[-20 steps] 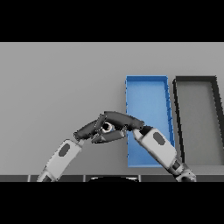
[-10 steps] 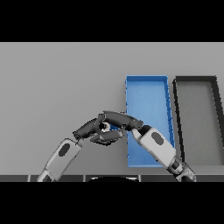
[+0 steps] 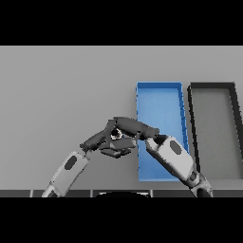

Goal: Pick up the blue pipe and place it into the blue bin.

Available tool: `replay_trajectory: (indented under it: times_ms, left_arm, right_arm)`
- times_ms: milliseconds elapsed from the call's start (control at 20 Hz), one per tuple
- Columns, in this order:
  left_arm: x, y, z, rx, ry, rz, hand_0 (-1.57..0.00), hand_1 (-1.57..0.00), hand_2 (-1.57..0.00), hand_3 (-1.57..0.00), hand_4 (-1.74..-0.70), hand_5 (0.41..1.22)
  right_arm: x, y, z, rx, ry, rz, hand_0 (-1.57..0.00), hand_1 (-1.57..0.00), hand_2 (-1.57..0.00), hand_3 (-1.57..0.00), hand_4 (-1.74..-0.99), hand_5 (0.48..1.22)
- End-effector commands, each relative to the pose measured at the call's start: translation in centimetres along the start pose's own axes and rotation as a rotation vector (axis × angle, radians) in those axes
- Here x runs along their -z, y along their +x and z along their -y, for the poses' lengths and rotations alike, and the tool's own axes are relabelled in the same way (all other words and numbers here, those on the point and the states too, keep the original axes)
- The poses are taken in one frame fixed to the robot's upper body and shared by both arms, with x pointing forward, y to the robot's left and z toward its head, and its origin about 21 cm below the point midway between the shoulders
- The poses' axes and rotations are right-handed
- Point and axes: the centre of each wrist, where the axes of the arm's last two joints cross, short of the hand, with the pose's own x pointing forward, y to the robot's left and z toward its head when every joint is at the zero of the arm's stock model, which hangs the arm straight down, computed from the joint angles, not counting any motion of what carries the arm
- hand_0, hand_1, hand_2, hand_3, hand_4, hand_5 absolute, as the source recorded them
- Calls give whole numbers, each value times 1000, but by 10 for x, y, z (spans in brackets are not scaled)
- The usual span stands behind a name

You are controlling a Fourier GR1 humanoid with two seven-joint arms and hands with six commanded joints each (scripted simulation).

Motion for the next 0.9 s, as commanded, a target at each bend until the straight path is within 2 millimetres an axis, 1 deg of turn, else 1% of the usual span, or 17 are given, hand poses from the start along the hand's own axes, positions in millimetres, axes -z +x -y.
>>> replay_trajectory:
  times_ms: [0,100,200,300,350,450,550,600,650,700,750,850]
  left_arm:
    - [-1,1,1,-6,-2,3,-4,-4,-4,-4,-914,524]
    - [0,2,0,-3,-2,-12,-3,-2,-2,-2,-915,507]
    - [1,1,3,-9,-8,-17,-1,-1,-1,-1,-920,503]
    - [-3,3,7,-4,-9,-6,0,0,0,0,-917,503]
    - [-2,5,7,1,-5,-4,0,0,0,0,-915,503]
    - [-9,3,2,14,-6,12,0,0,0,0,-908,502]
    - [-5,4,4,8,-8,5,1,1,1,1,-903,495]
    - [-9,1,2,-3,-15,6,1,1,1,1,-906,492]
    - [-10,-1,1,-1,-18,10,1,1,1,1,-907,491]
    - [-11,-3,-3,1,-11,-1,1,1,1,1,-907,491]
    - [-11,-1,-3,-3,-6,5,1,1,1,1,-911,490]
    - [-8,1,-2,-6,-1,6,1,1,1,1,-910,487]
  right_arm:
    - [-2,8,5,20,-10,-5,-1571,-1571,-1571,-1571,-1613,1221]
    - [0,31,15,80,-34,16,-1571,-1571,-1571,-1571,-1659,1221]
    - [-3,61,25,119,-56,64,-1571,-1571,-1571,-1571,-1689,1171]
    - [2,92,39,134,-76,140,-1571,-1571,-1571,-1571,-1707,1141]
    - [2,102,50,91,-101,157,-1571,-1571,-1571,-1571,-1714,1134]
    - [-1,125,65,57,-172,206,-1571,-1571,-1571,-1571,-1724,1117]
    - [-2,140,83,34,-275,206,-1571,-1571,-1571,-1571,-1730,1110]
    - [-2,141,94,12,-326,195,-1571,-1571,-1571,-1571,-1732,1117]
    - [-7,142,103,12,-389,180,-1571,-1571,-1571,-1571,-1734,1127]
    - [-12,139,115,24,-448,154,-1571,-1571,-1571,-1571,-1735,1131]
    - [-19,132,130,5,-510,112,-1571,-1571,-1571,-1571,-1736,1135]
    - [-39,111,145,34,-619,33,-1571,-1571,-1571,-1571,-1738,1129]
